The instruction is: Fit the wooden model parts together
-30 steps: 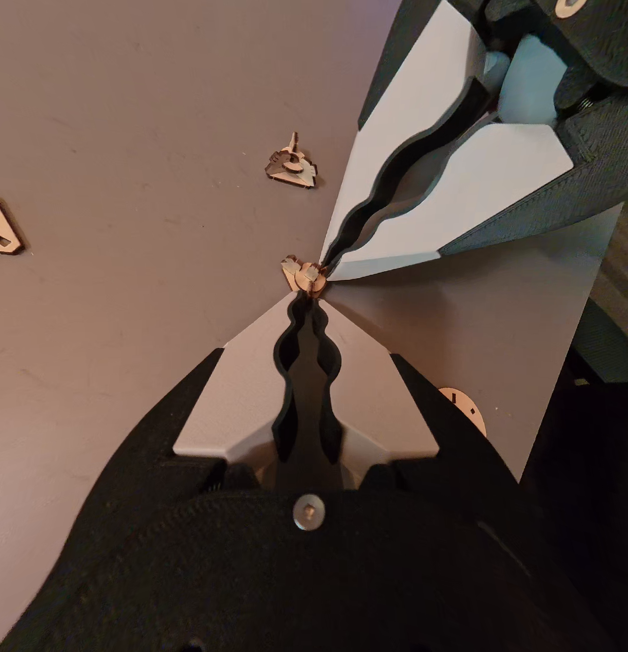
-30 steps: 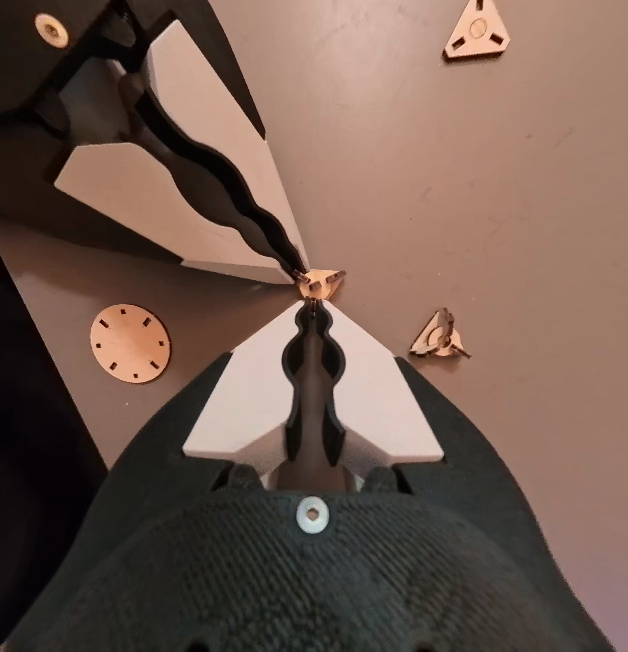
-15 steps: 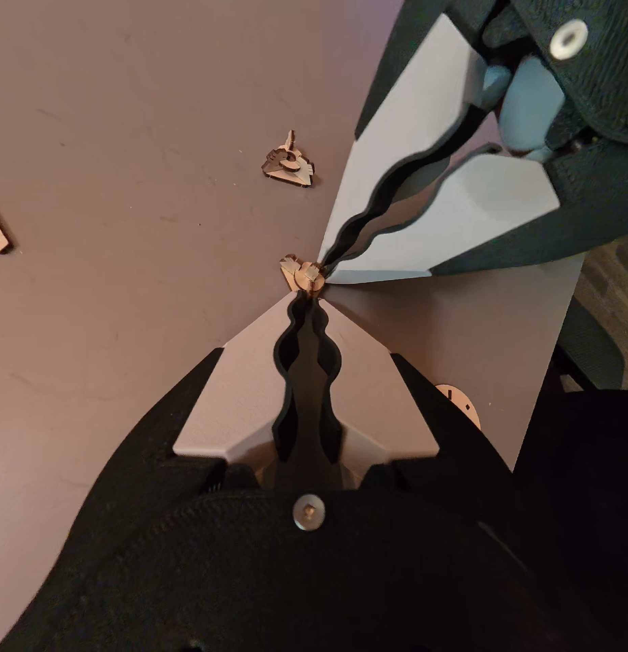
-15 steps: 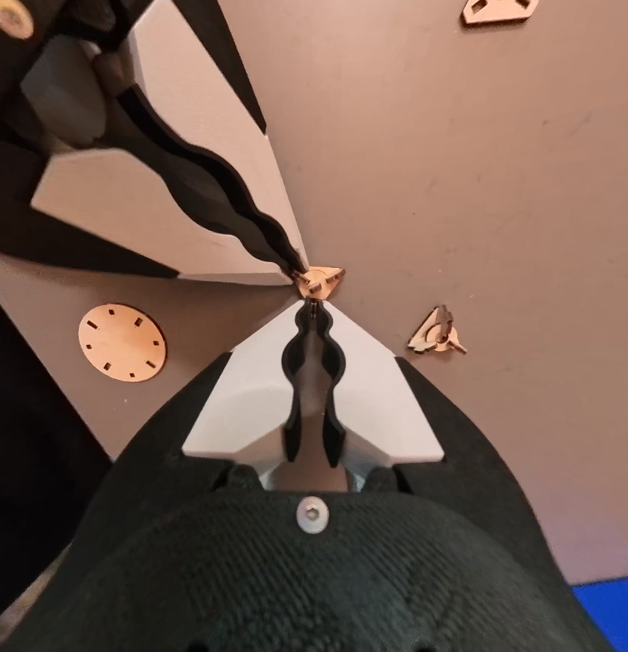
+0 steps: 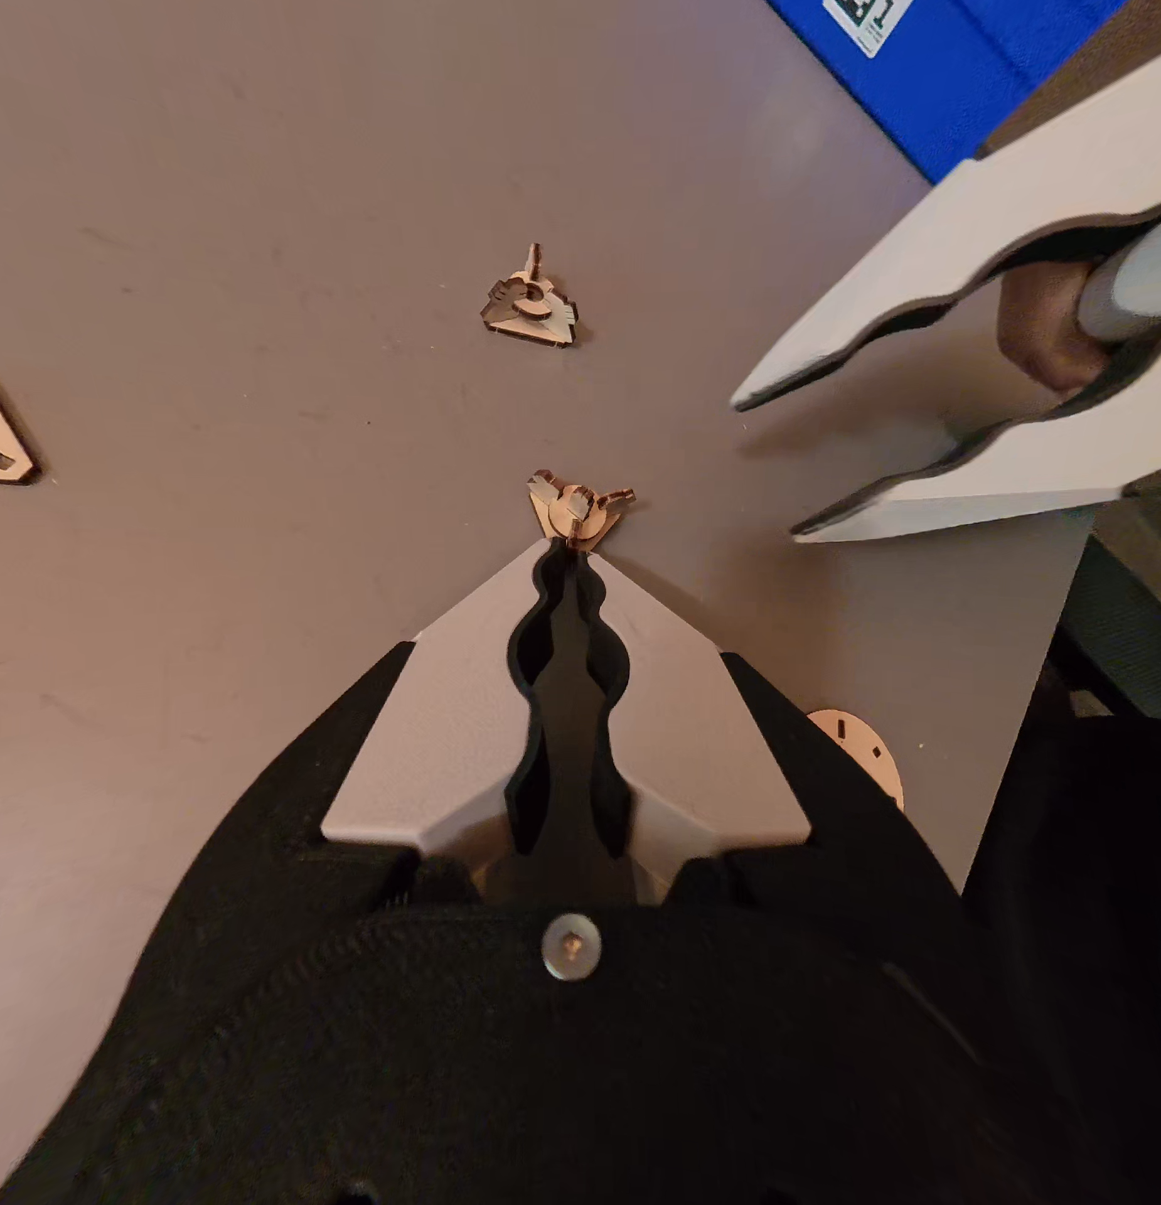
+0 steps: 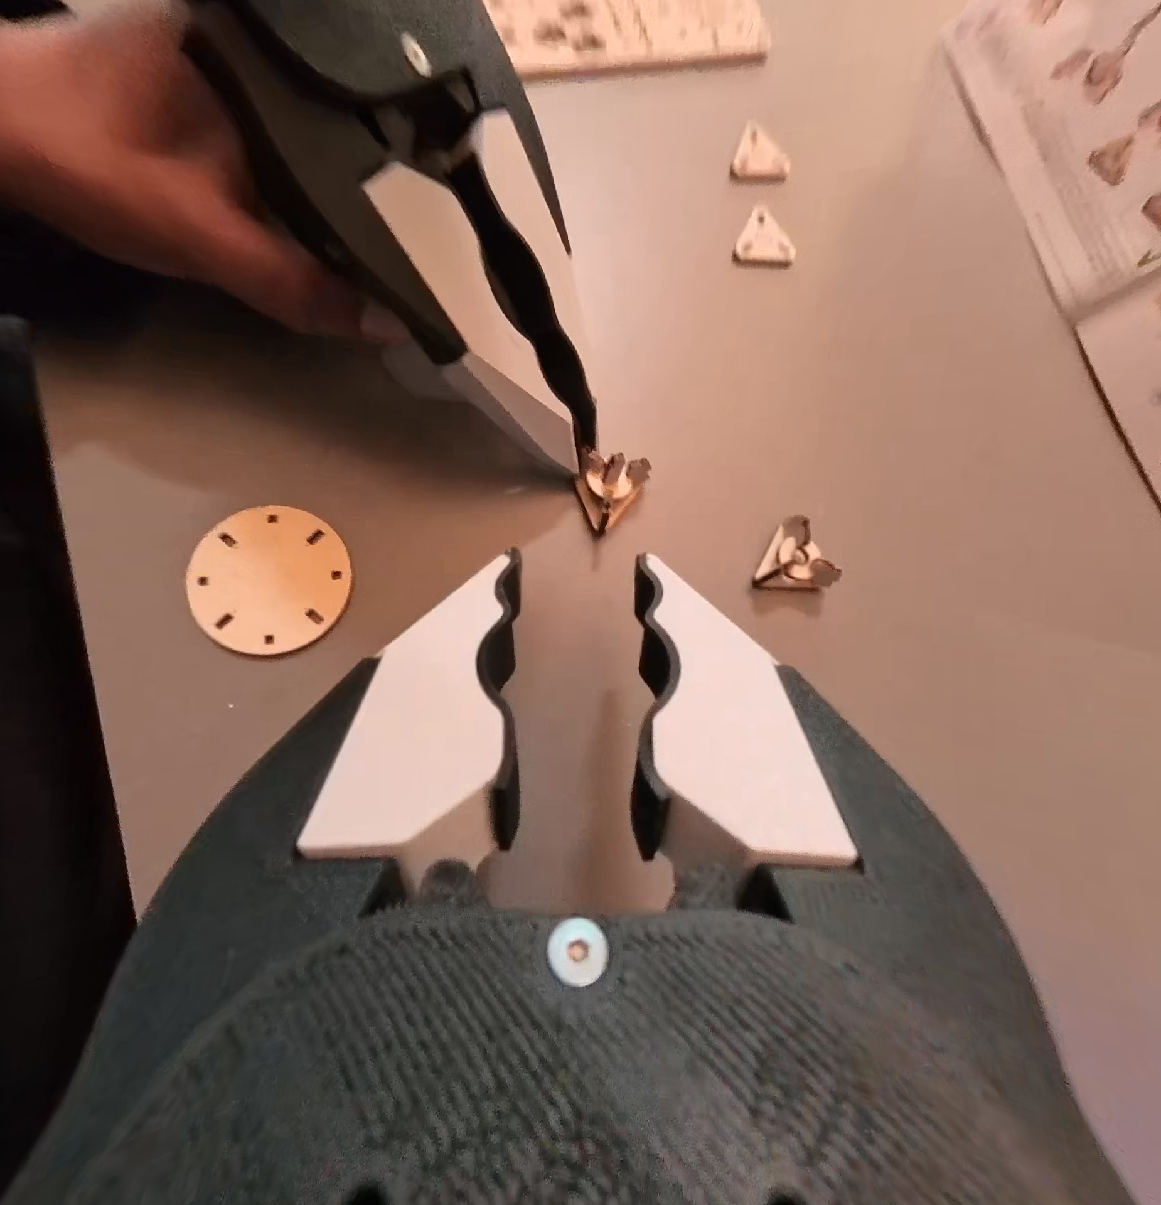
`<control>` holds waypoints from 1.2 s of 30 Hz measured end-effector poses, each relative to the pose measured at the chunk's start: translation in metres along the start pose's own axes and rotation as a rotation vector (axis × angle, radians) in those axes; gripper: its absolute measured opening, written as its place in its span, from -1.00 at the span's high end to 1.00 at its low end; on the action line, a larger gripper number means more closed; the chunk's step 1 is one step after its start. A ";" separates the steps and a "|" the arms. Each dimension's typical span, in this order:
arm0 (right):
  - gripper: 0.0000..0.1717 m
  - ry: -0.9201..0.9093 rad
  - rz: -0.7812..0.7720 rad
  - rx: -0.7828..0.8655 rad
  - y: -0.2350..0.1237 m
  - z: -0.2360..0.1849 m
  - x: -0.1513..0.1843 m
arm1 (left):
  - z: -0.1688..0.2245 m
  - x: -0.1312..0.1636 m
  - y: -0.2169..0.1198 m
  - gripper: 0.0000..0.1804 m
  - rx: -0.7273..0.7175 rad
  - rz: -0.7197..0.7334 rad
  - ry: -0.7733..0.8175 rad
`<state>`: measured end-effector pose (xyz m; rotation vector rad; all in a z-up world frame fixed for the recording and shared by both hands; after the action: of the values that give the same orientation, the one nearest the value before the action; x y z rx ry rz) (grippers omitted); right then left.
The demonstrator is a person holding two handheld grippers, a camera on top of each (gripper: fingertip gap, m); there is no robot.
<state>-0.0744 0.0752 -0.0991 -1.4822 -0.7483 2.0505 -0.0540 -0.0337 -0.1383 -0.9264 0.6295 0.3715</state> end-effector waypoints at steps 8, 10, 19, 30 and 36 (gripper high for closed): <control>0.72 -0.179 0.263 0.138 -0.010 -0.018 0.004 | 0.001 0.000 0.000 0.97 -0.019 0.002 0.019; 0.68 -0.173 0.238 0.133 -0.004 -0.017 0.009 | 0.001 0.000 0.000 0.97 -0.019 0.002 0.020; 0.75 0.039 0.150 -0.013 0.030 0.007 0.013 | 0.001 0.000 0.000 0.97 -0.003 -0.003 0.011; 0.99 0.128 0.137 -0.102 0.044 0.019 0.011 | 0.000 0.001 0.001 0.96 0.021 -0.011 -0.009; 0.99 0.108 0.133 -0.077 0.044 0.018 0.010 | -0.002 0.000 -0.001 0.93 0.031 0.003 -0.033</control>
<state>-0.0974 0.0479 -0.1317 -1.7127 -0.7099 2.0386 -0.0542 -0.0357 -0.1380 -0.8882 0.6048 0.3787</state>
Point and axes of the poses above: each gripper's, where its closed fingertips meet, y out along the fingers, x out of its underside, z = x × y across the jaws, the point moved 6 cm from there along -y, back along the fingers, and after that the axes turned 10 degrees about -y, right-handed, at the moved point
